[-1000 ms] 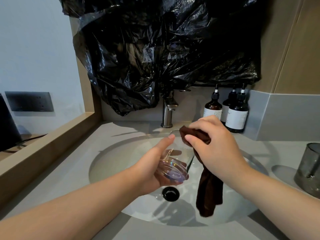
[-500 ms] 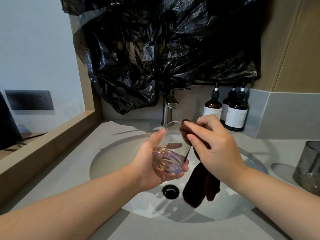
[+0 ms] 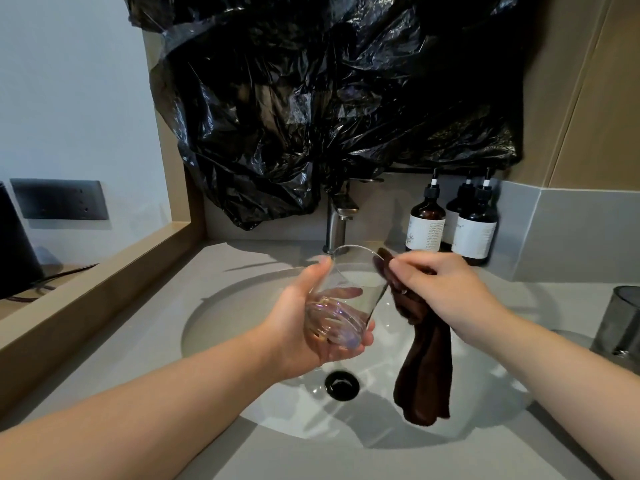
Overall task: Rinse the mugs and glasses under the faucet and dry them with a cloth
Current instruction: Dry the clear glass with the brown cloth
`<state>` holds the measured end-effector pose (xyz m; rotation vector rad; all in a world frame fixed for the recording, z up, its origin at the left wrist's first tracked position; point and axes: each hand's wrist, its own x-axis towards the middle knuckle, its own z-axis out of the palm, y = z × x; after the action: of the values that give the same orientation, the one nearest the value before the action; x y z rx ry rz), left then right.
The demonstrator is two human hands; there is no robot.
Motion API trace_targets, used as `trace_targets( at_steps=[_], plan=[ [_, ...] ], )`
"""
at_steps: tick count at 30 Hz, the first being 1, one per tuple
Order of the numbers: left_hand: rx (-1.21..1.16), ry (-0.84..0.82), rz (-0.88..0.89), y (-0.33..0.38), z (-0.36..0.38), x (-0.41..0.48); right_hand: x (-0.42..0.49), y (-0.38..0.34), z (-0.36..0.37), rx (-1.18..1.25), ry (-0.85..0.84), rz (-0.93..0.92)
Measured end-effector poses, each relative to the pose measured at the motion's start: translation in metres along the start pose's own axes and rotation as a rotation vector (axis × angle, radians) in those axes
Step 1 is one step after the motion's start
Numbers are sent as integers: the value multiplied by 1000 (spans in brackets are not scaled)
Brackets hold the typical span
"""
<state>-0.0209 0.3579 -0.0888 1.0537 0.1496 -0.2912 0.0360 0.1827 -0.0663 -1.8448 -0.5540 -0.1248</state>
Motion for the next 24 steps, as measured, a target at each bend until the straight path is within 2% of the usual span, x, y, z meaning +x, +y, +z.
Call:
trace_targets(
  at_steps=[3, 6, 10, 13, 15, 17, 20, 24],
  plan=[
    [44, -31, -59, 0, -3, -1, -6, -2, -2, 58, -202, 116],
    [36, -85, -101, 1, -5, -2, -5, -3, -6, 126, -277, 173],
    [-109, -169, -102, 2, -5, -2, -3, -4, -6, 217, -180, 199],
    [-159, -176, -41, 3, -5, 1, 1, 0, -3, 433, -45, 318],
    [20, -79, 100, 4, -6, 5, 2, 4, -2, 565, 37, 456],
    [304, 16, 274, 1, -11, 12, 2, 7, -2, 649, 86, 570],
    [656, -16, 402, -8, -7, 12, 0, 11, 3, 711, 65, 627],
    [611, 74, 530, -13, -1, 10, -6, 12, 16, 721, -41, 652]
  ],
)
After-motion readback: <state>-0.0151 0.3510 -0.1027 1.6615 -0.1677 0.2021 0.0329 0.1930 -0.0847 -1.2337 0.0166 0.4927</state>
